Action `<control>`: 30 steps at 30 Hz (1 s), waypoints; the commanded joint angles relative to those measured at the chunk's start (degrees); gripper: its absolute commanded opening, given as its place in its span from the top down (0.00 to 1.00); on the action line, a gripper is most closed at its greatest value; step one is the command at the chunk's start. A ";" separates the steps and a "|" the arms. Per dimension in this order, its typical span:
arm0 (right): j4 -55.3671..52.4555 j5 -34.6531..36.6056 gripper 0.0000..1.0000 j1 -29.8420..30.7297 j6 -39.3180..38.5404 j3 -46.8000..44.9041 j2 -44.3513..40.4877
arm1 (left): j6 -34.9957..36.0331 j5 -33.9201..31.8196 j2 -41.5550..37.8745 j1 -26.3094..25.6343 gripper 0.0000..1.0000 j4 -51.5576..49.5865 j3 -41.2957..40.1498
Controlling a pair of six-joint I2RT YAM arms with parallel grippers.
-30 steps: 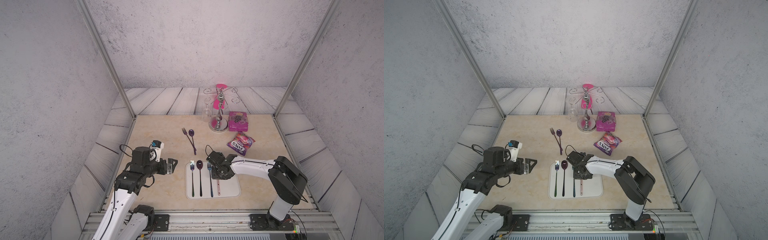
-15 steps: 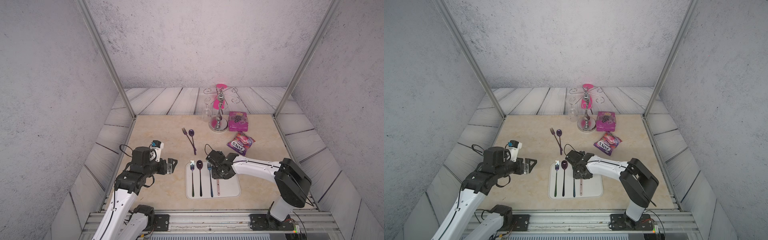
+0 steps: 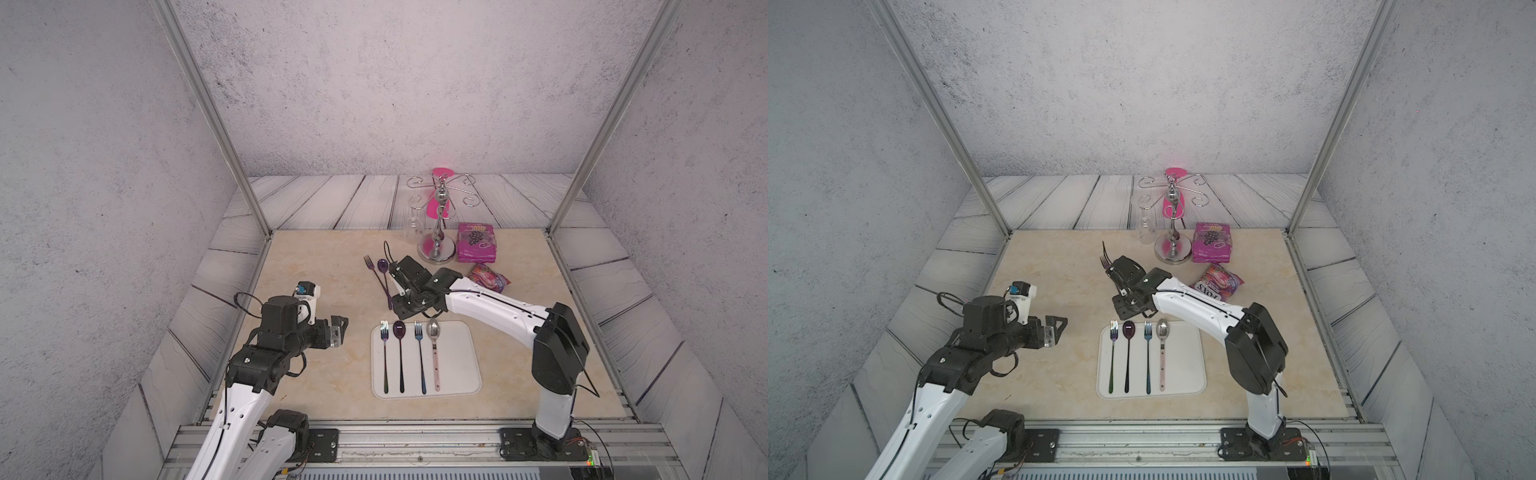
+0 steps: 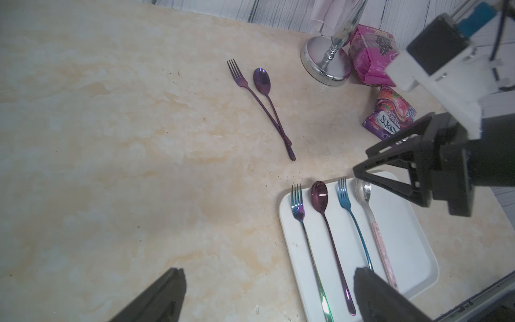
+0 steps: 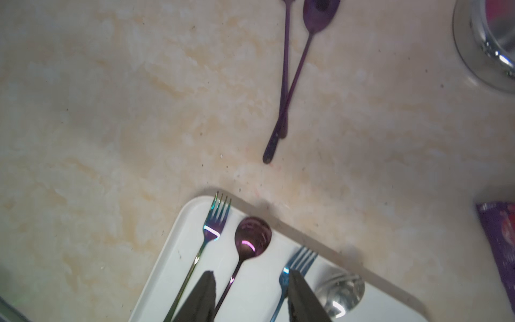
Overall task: Set the spoon and fork side by side
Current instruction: Adjust the fork at the center of the board.
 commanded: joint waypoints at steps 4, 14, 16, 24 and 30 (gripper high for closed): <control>-2.47 -8.33 0.58 -5.44 -7.57 20.10 14.84 | -0.91 -3.53 -1.40 -0.33 0.00 -0.77 0.48; -5.47 -12.73 0.59 -8.77 -7.23 45.00 36.17 | -1.61 -3.54 -1.18 -0.32 0.00 -0.15 0.28; -3.97 -12.69 0.59 -8.82 -6.83 45.31 37.15 | -1.73 -3.39 -1.17 -0.31 0.01 0.03 0.23; -4.51 -12.02 0.61 -9.09 -5.14 50.09 42.94 | -1.97 -2.88 -1.95 -0.31 0.01 -0.11 0.15; -6.48 -12.65 0.62 -9.64 -3.16 52.72 46.69 | -1.64 -3.23 -2.65 -0.32 0.01 -0.64 0.11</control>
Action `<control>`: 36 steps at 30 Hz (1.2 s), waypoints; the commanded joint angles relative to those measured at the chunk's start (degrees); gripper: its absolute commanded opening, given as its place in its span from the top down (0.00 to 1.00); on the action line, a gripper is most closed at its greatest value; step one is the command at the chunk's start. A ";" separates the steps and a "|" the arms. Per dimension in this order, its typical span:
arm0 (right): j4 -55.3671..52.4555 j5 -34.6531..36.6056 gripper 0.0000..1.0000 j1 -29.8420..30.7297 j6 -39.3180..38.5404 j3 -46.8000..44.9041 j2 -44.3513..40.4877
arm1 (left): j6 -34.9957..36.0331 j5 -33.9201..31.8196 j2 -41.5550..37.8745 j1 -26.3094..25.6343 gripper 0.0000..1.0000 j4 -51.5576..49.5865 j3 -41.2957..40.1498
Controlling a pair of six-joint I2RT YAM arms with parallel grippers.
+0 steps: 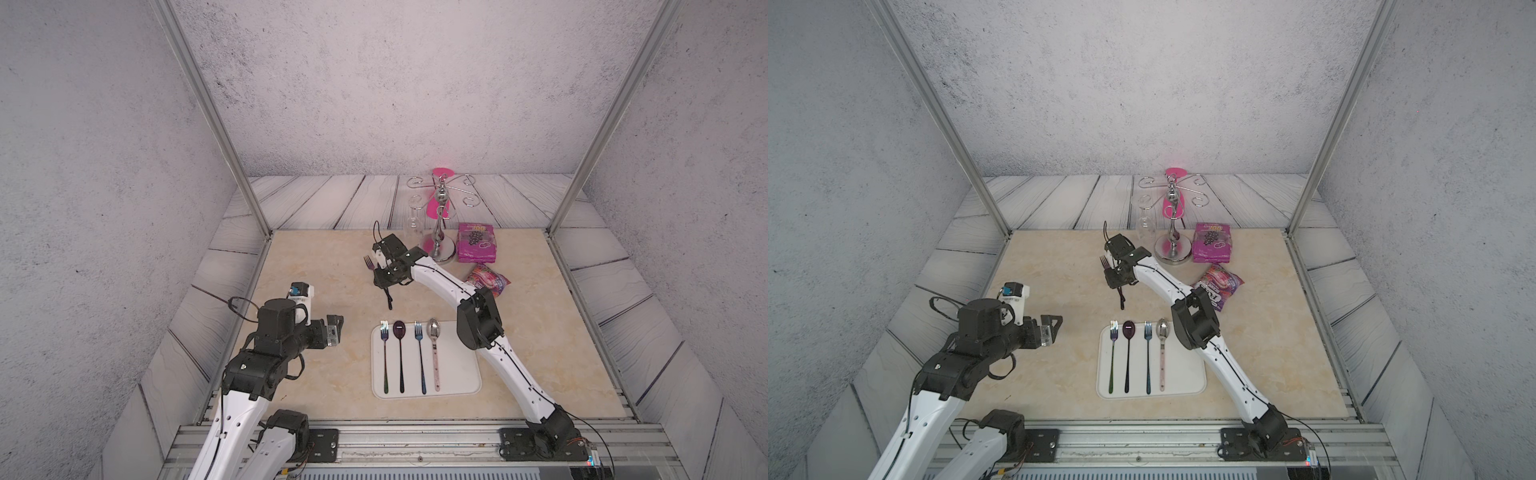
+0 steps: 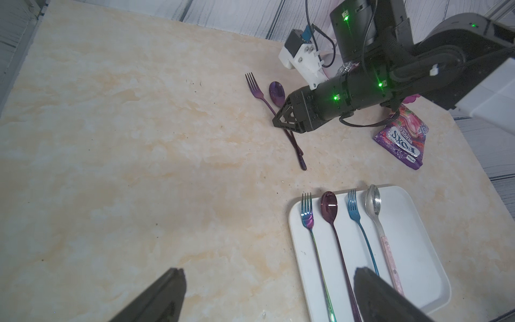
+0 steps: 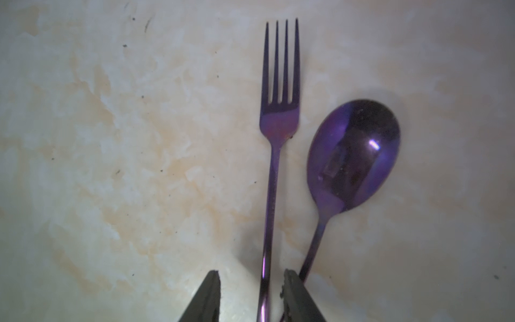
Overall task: Set the spoon and fork side by side
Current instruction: Adjust the fork at the center of the board.
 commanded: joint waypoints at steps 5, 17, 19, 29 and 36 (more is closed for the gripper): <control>-4.65 0.11 0.70 -0.42 1.15 0.94 2.62 | 0.48 -0.41 -0.80 -0.34 0.00 -0.83 0.20; -15.10 11.16 0.92 -1.32 -12.72 -14.88 -8.24 | 0.22 -0.16 -1.52 -0.32 0.00 -0.40 0.12; -17.21 11.67 0.94 -2.31 -14.30 -16.33 -9.56 | 0.11 -0.09 -1.60 -0.32 0.00 -0.30 0.05; -15.94 7.36 0.78 -3.85 -18.20 -17.29 -12.06 | -0.01 0.03 -1.22 -0.32 0.00 -0.10 -0.06; -15.68 3.41 0.73 -3.82 -18.94 -10.57 -7.00 | 0.30 -0.36 -1.01 -0.31 0.00 -0.38 0.12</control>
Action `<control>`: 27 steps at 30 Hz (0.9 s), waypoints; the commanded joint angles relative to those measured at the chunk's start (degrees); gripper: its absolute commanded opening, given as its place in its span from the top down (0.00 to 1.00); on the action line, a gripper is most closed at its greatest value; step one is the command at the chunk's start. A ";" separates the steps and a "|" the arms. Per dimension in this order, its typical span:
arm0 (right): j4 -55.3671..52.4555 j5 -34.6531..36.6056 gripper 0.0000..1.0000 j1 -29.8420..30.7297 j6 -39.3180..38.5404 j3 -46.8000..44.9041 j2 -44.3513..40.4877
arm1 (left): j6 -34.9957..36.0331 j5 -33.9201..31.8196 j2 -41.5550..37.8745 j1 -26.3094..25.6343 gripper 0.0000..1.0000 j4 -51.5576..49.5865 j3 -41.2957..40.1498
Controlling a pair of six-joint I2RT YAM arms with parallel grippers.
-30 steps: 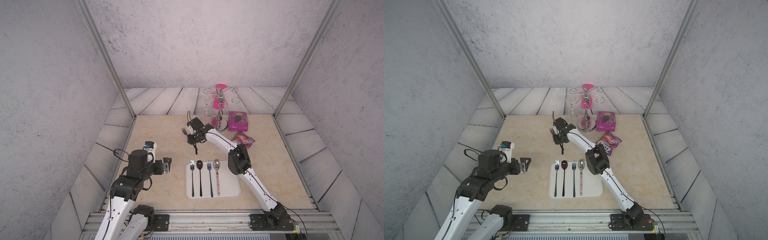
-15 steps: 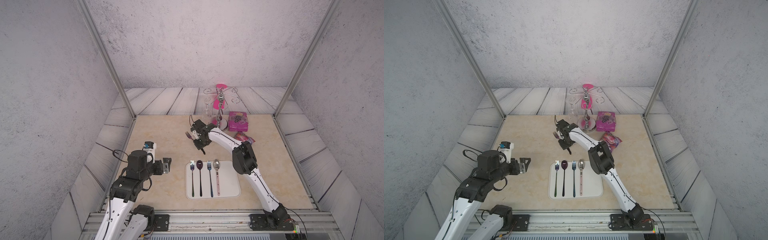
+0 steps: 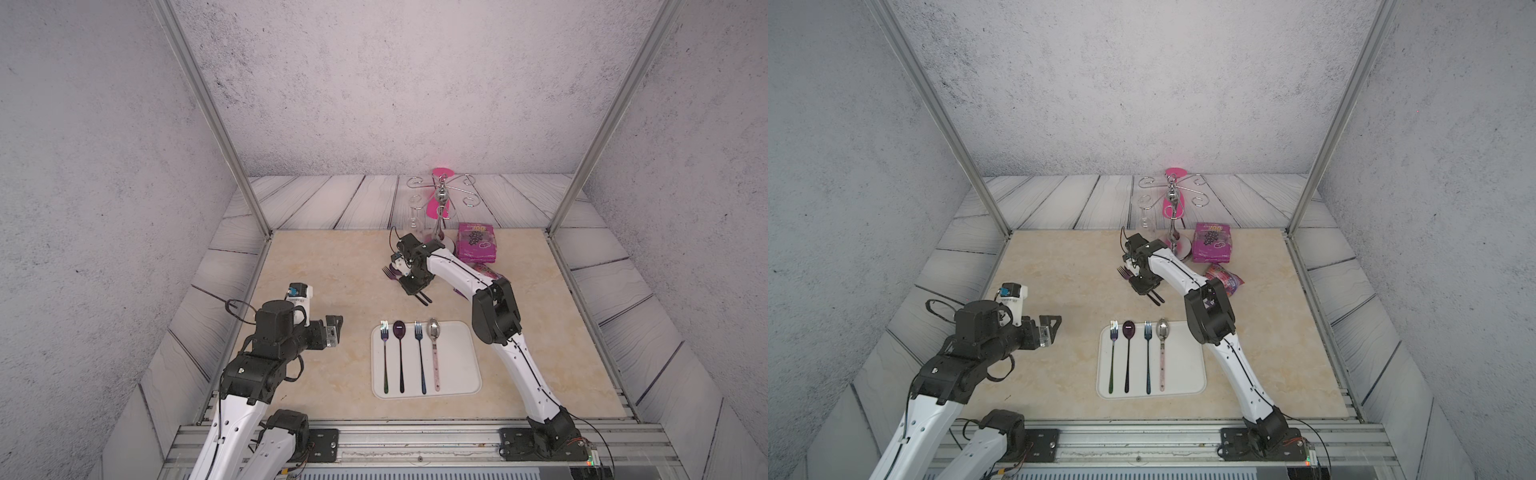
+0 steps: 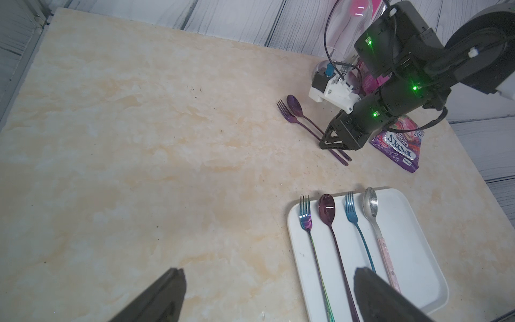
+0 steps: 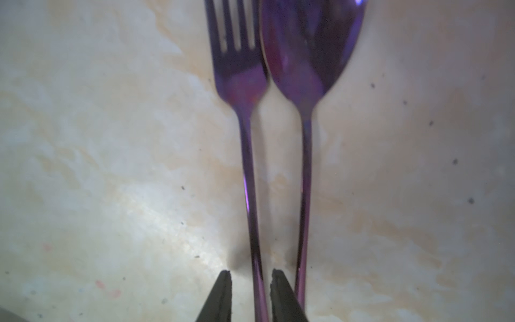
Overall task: Set the spoon and fork side by side
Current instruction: Adjust the fork at the center of the board, then pick up the fork at the center of the board.
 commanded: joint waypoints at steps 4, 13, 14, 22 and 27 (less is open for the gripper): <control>0.90 -2.73 0.72 0.32 -0.57 2.65 4.27 | 0.39 -0.46 0.07 -0.31 0.00 -0.35 0.20; 0.29 -2.73 0.70 0.29 0.35 11.70 9.98 | 0.12 -0.26 0.39 -0.31 0.01 0.16 0.15; 0.40 -2.66 0.70 0.27 0.41 12.23 10.39 | 0.16 -0.26 0.35 -0.32 0.00 0.10 0.12; 1.58 -0.88 0.84 0.30 0.18 11.83 10.75 | 0.30 -0.43 0.40 -0.24 0.01 0.07 0.20; 5.07 -0.01 0.95 0.27 -0.85 9.51 7.83 | 0.12 -0.33 0.28 -0.28 0.01 0.23 0.14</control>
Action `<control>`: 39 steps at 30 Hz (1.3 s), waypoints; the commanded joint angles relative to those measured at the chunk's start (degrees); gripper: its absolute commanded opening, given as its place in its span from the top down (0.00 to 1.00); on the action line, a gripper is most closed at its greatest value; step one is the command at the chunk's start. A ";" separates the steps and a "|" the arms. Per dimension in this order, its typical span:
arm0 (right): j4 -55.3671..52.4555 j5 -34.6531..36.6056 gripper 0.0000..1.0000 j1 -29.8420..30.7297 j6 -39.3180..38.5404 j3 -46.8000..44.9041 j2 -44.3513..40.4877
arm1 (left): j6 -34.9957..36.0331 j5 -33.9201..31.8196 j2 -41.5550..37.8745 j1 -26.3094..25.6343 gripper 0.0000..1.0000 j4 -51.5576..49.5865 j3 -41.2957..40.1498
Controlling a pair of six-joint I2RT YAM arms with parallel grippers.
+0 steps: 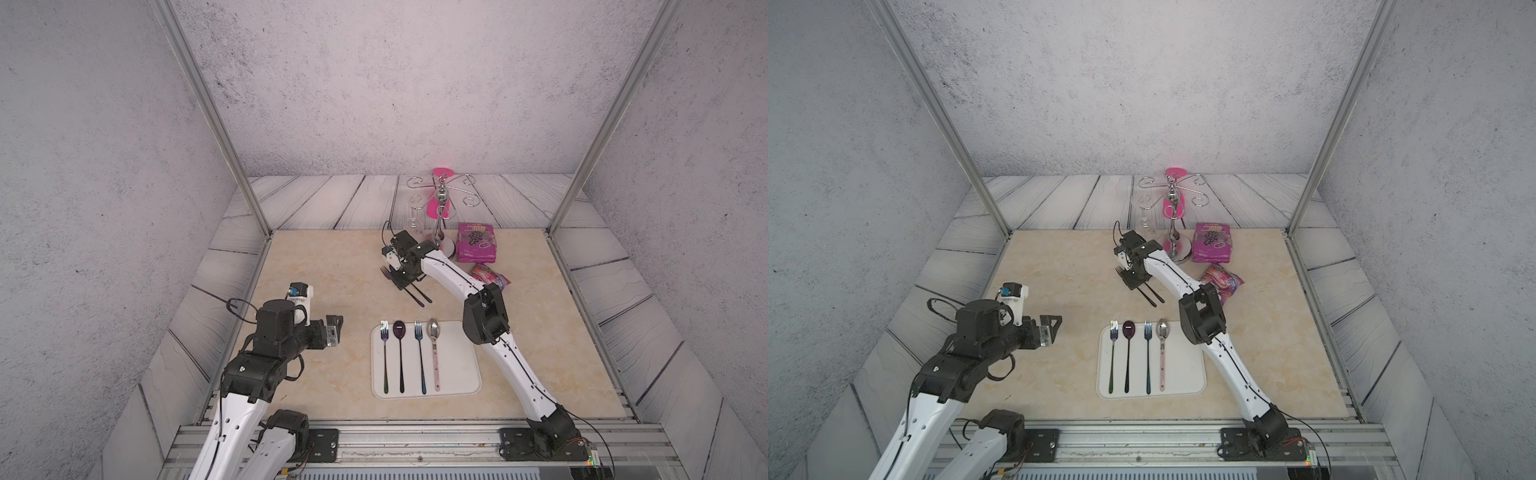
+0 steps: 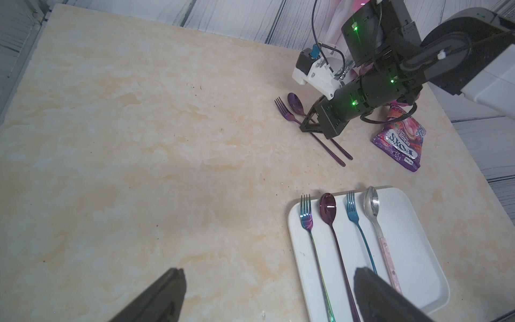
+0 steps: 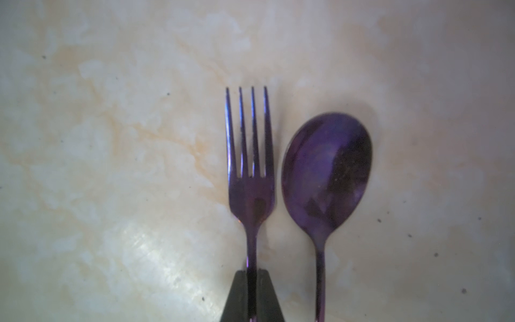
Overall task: Set the spoon and fork side by side
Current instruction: Pick up the fork at the center of the board, then place the fork on the tray.
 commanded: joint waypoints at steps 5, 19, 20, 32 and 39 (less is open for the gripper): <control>0.84 3.82 1.00 0.11 -0.99 -0.66 -2.52 | 0.06 -0.19 -0.25 -0.27 0.00 0.07 0.13; 4.57 8.48 1.00 0.51 5.13 -14.50 -25.61 | -0.27 -0.50 -1.01 -0.31 0.00 0.34 -0.19; 3.10 8.99 1.00 0.57 6.93 -15.70 -27.48 | -0.23 -0.41 -0.97 -0.25 0.00 0.49 -0.19; 3.91 18.33 1.00 1.60 34.18 -64.93 -63.59 | -0.09 -0.37 -0.75 -0.25 0.00 0.66 -0.10; 10.41 15.29 1.00 4.74 45.22 -89.03 -74.68 | -0.27 0.05 -0.70 -0.31 0.00 0.75 -0.15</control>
